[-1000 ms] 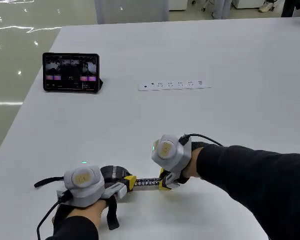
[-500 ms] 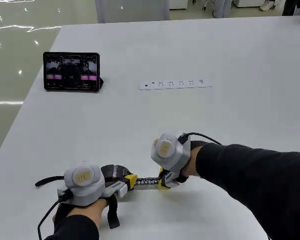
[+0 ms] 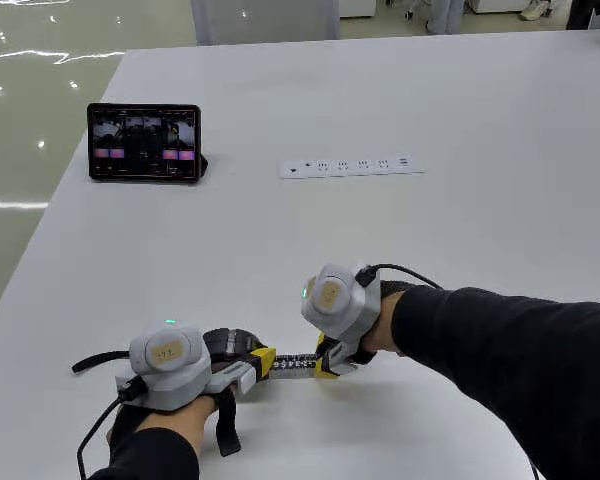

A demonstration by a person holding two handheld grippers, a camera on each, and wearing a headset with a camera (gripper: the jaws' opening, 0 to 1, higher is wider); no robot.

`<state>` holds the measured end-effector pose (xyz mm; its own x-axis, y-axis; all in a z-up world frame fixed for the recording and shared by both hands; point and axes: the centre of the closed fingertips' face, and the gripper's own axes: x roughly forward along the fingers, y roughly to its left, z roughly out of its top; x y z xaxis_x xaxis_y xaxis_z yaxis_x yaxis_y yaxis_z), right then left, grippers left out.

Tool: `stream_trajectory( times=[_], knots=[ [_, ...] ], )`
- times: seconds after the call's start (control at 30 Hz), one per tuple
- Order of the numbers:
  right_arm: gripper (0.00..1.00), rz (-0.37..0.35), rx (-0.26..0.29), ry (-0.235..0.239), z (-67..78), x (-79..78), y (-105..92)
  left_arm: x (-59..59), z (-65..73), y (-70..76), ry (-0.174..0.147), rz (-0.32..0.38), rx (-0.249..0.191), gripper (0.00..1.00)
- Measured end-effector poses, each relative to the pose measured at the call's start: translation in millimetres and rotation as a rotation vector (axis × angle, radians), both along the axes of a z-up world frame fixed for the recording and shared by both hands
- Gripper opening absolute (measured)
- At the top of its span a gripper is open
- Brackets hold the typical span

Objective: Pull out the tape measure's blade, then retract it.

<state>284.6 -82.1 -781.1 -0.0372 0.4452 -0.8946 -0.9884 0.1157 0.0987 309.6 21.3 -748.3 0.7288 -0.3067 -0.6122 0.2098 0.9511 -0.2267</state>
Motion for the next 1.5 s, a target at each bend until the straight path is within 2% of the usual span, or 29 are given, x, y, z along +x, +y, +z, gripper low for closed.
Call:
stream_trajectory(
  times=[0.07, 0.33, 1.13, 1.33, 1.5],
  knots=[
    [0.1, -0.021, 0.002, 0.009, 0.0, 0.6, 1.3, -0.1, 0.1, 0.0, 0.001, 0.001, -0.001, 0.6],
    [0.1, -0.023, 0.016, 0.002, 0.7, -0.8, 6.6, 0.0, 0.0, 0.3, 0.002, 0.0, -0.003, 0.6],
    [0.11, -0.002, 0.055, -0.033, 0.1, -0.7, 16.1, 0.0, -0.1, 0.4, 0.004, -0.003, -0.005, 0.6],
    [0.11, -0.028, 0.077, -0.038, 0.3, 0.3, 19.3, 0.0, -0.2, 0.1, 0.005, -0.003, -0.006, 0.6],
    [0.11, 0.006, 0.078, -0.047, 0.6, -0.2, 20.8, -0.1, -0.3, 0.2, 0.006, -0.003, -0.006, 0.6]
  ],
)
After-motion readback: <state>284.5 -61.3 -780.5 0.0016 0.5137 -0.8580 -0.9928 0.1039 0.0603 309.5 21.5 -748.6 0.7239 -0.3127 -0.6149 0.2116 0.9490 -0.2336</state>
